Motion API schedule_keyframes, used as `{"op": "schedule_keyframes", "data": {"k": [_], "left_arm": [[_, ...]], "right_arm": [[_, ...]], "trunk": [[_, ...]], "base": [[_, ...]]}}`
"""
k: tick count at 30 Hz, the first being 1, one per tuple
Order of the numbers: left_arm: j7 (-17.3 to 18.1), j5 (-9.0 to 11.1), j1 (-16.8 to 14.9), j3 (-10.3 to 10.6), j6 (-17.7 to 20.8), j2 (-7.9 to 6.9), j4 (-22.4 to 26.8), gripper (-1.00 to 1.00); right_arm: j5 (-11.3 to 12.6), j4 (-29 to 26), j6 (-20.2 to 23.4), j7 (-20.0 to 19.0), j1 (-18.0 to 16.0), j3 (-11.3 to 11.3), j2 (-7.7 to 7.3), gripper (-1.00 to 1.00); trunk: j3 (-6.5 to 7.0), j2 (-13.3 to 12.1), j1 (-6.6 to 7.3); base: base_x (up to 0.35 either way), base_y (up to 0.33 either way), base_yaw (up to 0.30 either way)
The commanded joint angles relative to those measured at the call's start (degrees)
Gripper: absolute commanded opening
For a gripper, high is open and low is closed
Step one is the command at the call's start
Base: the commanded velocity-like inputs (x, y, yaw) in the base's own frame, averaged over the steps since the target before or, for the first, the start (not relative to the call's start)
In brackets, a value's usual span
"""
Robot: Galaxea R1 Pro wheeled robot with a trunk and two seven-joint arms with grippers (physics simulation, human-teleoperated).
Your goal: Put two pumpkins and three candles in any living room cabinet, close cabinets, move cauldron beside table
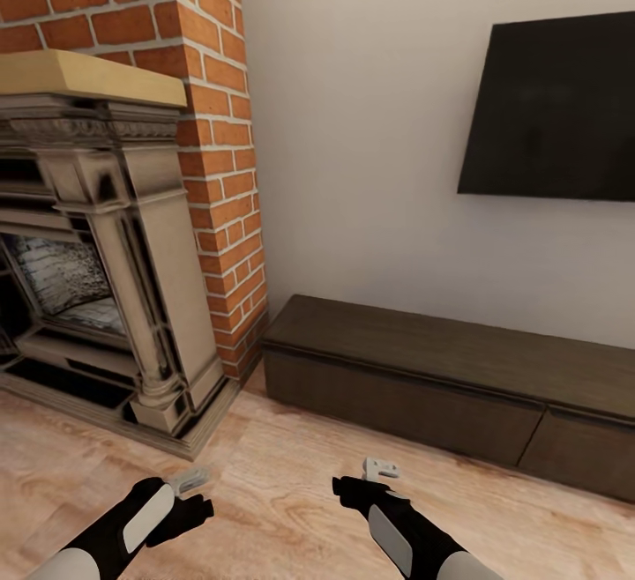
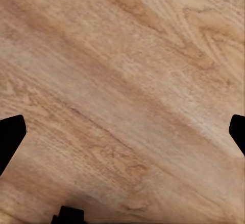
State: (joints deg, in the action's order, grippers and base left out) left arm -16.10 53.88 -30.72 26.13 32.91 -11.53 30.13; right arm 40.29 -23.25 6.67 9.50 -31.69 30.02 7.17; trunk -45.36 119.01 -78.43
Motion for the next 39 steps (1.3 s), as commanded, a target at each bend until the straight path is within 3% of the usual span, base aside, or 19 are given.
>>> {"op": "schedule_keyframes", "data": {"k": [1,15,23,29,39], "left_arm": [[-0.51,0.6,-0.04,0.41,0.05,-0.08,0.12,1.0],[-0.51,0.56,-0.04,0.49,0.05,-0.08,0.02,1.0],[-0.51,0.6,-0.04,0.5,0.05,-0.08,0.01,1.0],[-0.51,0.58,-0.04,0.5,0.05,-0.08,0.02,1.0],[-0.52,0.61,-0.04,0.48,-0.16,-0.08,0.0,1.0]], "right_arm": [[0.4,-0.13,0.19,0.5,-0.04,0.48,-0.07,1.0],[0.28,-0.22,-0.13,0.1,-0.04,0.65,-0.57,1.0],[0.31,-0.22,-0.17,0.08,-0.04,0.66,-0.67,1.0],[0.31,-0.22,-0.16,0.14,-0.04,0.66,-0.32,1.0],[0.31,-0.22,-0.16,0.17,-0.04,0.66,-0.08,1.0]], "trunk": [[0.05,-0.39,0.23],[1.53,-6.0,3.31],[2.87,-9.21,5.07],[2.87,-9.21,5.07],[2.71,-9.21,5.07]], "base": [[0.0,0.0,0.176],[0.0,0.0,0.174],[0.0,0.0,0.029],[0.0,0.0,0.041],[0.0,0.0,0.252]]}}
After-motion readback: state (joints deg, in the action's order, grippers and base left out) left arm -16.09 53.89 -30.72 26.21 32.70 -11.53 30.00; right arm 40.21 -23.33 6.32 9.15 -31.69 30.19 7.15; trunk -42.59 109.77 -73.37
